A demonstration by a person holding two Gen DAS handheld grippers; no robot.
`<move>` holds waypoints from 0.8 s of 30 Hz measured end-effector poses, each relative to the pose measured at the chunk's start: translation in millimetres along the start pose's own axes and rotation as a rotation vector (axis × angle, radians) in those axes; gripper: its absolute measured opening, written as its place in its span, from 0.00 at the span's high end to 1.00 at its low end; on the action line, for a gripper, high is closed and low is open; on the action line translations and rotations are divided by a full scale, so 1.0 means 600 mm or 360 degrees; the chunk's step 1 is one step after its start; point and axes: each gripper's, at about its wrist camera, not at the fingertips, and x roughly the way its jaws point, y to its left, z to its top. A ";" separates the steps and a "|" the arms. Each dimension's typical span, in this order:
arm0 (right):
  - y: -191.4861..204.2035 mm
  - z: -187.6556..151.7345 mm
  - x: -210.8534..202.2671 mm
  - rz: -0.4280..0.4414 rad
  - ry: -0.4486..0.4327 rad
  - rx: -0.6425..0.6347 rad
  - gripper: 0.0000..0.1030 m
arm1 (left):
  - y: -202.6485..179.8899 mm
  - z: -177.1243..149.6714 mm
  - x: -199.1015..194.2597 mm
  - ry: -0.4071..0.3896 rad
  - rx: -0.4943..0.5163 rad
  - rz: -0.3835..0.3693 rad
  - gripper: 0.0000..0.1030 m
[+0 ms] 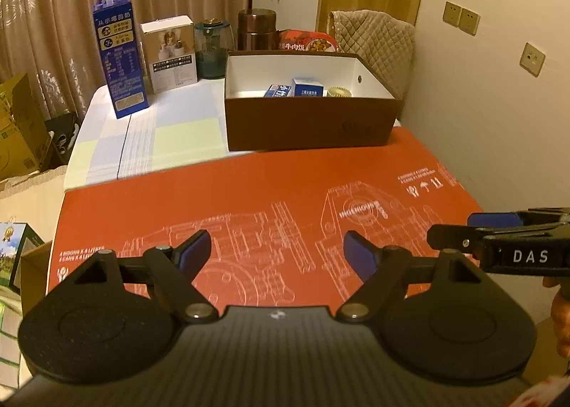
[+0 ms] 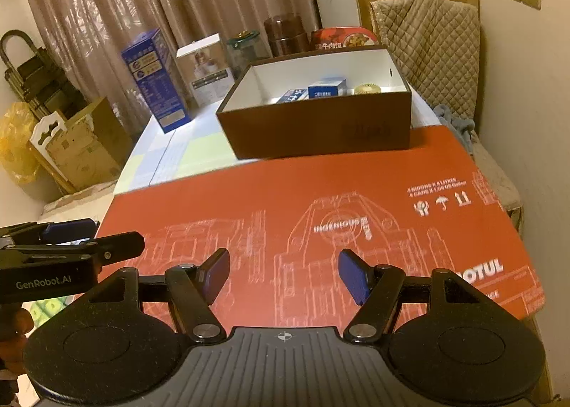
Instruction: Organize rigid objects
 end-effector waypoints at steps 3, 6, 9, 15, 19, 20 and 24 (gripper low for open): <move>0.016 -0.018 -0.011 -0.0005 0.0005 -0.0013 0.37 | 0.004 -0.016 -0.014 0.0011 0.0004 -0.0002 0.27; 0.030 -0.031 -0.019 -0.0009 0.0008 -0.0022 0.37 | 0.010 -0.032 -0.025 0.0025 -0.0003 -0.0014 0.27; 0.043 -0.042 -0.024 -0.0005 0.0020 -0.0028 0.37 | 0.016 -0.044 -0.034 0.0033 -0.0022 -0.0026 0.27; 0.056 -0.053 -0.035 -0.0013 0.0007 -0.0041 0.37 | 0.017 -0.051 -0.050 0.0015 -0.0022 -0.0039 0.27; 0.058 -0.054 -0.039 -0.0016 0.0000 -0.0053 0.37 | 0.013 -0.053 -0.056 0.0004 -0.0021 -0.0048 0.27; 0.058 -0.054 -0.040 -0.0015 0.0000 -0.0054 0.37 | 0.011 -0.053 -0.056 0.0004 -0.0019 -0.0049 0.27; 0.057 -0.055 -0.041 -0.0015 0.0001 -0.0058 0.37 | 0.007 -0.053 -0.055 0.0005 -0.0012 -0.0054 0.27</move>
